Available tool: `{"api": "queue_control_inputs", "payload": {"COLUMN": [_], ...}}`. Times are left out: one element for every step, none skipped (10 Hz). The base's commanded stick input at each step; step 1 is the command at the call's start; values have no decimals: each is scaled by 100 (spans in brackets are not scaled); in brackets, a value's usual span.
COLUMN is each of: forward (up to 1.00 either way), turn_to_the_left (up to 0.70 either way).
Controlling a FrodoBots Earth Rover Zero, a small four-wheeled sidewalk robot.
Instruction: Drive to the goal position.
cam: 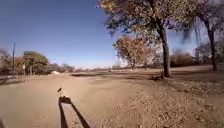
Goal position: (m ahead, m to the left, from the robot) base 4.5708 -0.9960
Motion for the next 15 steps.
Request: {"api": "queue_control_inputs", "payload": {"forward": [50,50,50,50,50,50,50,50,50,50,50,50,50,50,50], "turn_to_the_left": [0,0,0,0,0,0,0,0,0,0,0,0,0,0,0]}}
